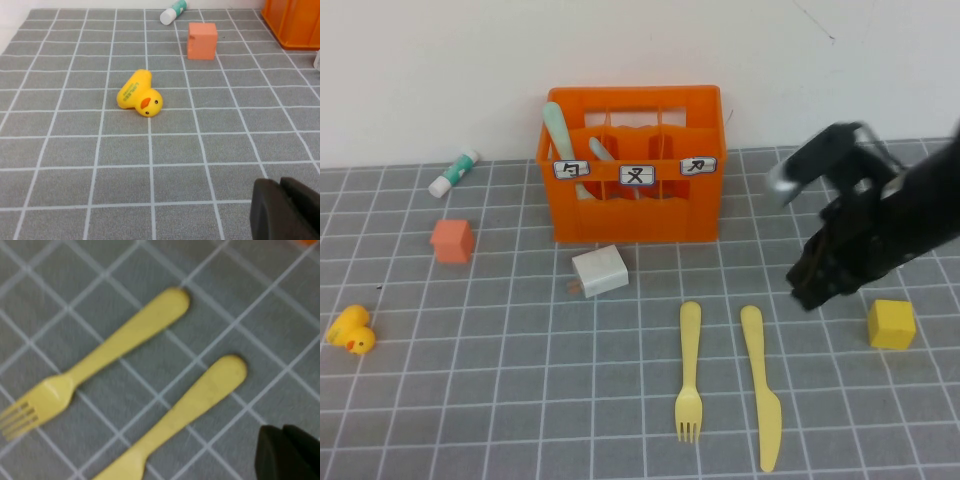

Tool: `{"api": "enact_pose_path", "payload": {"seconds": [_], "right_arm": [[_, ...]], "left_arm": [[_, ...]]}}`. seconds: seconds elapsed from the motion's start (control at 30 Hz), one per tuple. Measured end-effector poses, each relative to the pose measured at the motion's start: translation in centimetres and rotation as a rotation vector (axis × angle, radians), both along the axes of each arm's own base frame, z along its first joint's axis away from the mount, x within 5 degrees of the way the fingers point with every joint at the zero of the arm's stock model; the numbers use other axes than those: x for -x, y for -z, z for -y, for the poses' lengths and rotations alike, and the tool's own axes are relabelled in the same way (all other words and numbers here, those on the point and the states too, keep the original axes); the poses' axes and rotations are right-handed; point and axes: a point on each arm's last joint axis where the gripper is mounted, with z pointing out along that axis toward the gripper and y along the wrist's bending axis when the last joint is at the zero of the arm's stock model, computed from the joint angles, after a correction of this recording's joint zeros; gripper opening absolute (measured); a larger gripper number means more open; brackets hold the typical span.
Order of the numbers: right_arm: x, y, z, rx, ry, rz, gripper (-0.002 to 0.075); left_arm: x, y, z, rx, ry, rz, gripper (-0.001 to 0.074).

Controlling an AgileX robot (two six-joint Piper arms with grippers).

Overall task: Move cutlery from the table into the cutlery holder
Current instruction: Pick up the knife

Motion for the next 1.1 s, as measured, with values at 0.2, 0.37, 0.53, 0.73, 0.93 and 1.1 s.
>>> {"api": "enact_pose_path", "payload": {"seconds": [0.2, 0.37, 0.53, 0.73, 0.93, 1.1], "right_arm": [[0.7, 0.3, -3.4, 0.153, -0.112, -0.046, -0.0003], [0.8, 2.0, -5.1, 0.170, -0.089, -0.099, -0.0003], [0.5, 3.6, -5.2, 0.197, -0.035, -0.156, 0.0036], [0.3, 3.7, -4.7, 0.200, 0.150, -0.193, 0.0307], [-0.3, 3.5, -4.9, 0.134, 0.266, -0.169, 0.0445], [-0.4, 3.6, -5.1, 0.111, 0.303, -0.167, 0.0453]], "left_arm": [[0.0, 0.0, 0.0, 0.000, 0.000, 0.000, -0.0001], [0.0, 0.0, 0.0, 0.000, 0.000, 0.000, -0.0001], [0.0, 0.0, 0.0, 0.000, 0.000, 0.000, -0.0001], [0.0, 0.0, 0.0, 0.000, 0.000, 0.000, -0.0001], [0.0, 0.0, 0.0, 0.000, 0.000, 0.000, -0.0001], [0.0, 0.0, 0.0, 0.000, 0.000, 0.000, -0.0001]]}}
